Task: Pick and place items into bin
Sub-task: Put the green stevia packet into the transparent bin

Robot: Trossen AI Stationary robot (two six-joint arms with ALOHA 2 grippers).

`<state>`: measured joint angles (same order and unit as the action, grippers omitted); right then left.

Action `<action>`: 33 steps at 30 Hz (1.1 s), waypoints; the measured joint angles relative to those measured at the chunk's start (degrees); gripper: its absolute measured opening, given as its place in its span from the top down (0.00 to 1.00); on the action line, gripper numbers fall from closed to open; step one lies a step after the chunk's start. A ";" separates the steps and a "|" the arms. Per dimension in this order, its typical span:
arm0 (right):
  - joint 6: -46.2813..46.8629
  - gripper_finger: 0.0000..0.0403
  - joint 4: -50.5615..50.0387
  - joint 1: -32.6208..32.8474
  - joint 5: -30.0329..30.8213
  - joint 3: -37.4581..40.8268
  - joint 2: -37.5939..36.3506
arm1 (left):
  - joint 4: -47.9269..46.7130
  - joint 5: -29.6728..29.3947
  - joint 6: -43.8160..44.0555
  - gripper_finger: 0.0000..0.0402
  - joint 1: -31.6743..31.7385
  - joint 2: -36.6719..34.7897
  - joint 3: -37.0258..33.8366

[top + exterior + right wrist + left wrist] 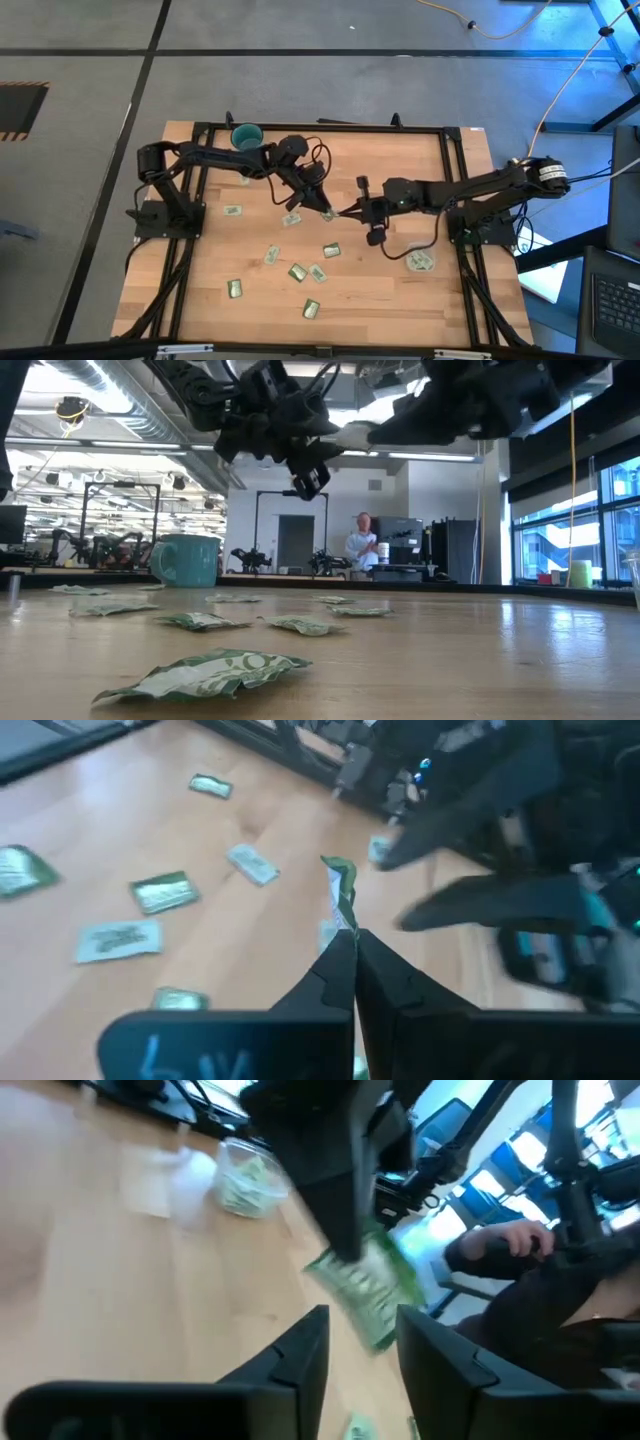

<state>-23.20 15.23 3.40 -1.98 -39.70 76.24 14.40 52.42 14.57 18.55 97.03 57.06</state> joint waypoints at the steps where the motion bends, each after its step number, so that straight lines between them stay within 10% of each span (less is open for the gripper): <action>1: 1.50 1.00 -1.46 0.32 0.00 0.00 -1.13 | -0.15 0.03 -1.10 0.71 0.55 0.00 0.00; 11: 36.51 1.00 -31.23 4.84 1.72 -0.02 -14.27 | -2.64 -3.83 -19.63 0.70 2.46 0.00 -0.34; 19: 67.50 1.00 -48.30 10.87 -11.33 -0.02 -22.45 | -2.61 -11.58 -24.73 0.71 1.05 0.00 -0.37; 33: 87.47 1.00 -61.53 19.73 -13.77 -0.02 -28.28 | -2.63 -11.71 -25.86 0.71 0.98 0.00 -0.42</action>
<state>64.27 -46.30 23.13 -15.75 -39.72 47.96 11.77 40.71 -11.29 19.53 97.03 56.64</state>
